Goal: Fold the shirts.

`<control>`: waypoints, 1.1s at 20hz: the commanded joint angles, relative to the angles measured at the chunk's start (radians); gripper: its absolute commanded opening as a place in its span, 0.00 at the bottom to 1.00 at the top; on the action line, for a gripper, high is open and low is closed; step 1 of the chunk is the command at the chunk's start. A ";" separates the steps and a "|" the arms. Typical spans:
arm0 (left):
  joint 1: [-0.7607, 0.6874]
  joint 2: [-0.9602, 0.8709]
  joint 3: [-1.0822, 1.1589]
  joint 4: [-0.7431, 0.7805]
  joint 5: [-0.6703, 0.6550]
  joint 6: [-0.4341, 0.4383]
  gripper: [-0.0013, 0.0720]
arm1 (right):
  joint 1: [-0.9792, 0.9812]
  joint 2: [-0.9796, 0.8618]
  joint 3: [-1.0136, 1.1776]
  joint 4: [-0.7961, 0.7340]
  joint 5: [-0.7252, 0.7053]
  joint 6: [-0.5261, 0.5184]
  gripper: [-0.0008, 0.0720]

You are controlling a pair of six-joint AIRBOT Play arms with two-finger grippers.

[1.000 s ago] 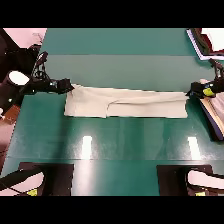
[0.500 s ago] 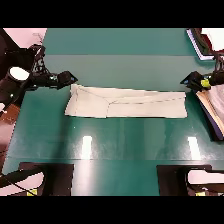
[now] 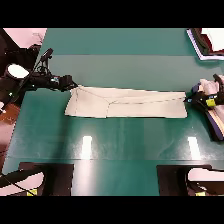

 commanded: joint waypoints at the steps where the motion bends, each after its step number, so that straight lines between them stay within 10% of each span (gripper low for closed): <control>1: 0.000 -0.001 0.001 0.000 -0.014 0.005 0.07 | -0.010 -0.053 -0.034 0.037 -0.027 -0.084 0.87; 7: 0.000 -0.003 0.001 -0.006 -0.039 0.000 0.06 | 0.045 -0.114 -0.034 0.148 -0.094 -0.145 0.79; 12: -0.106 -0.011 0.007 -0.003 -0.018 -0.034 0.06 | 0.059 -0.116 -0.034 0.193 -0.087 -0.213 0.03; 22: -0.459 -0.480 0.455 -0.004 -0.008 -0.090 0.06 | 0.089 0.182 -0.010 0.193 0.029 -0.092 0.02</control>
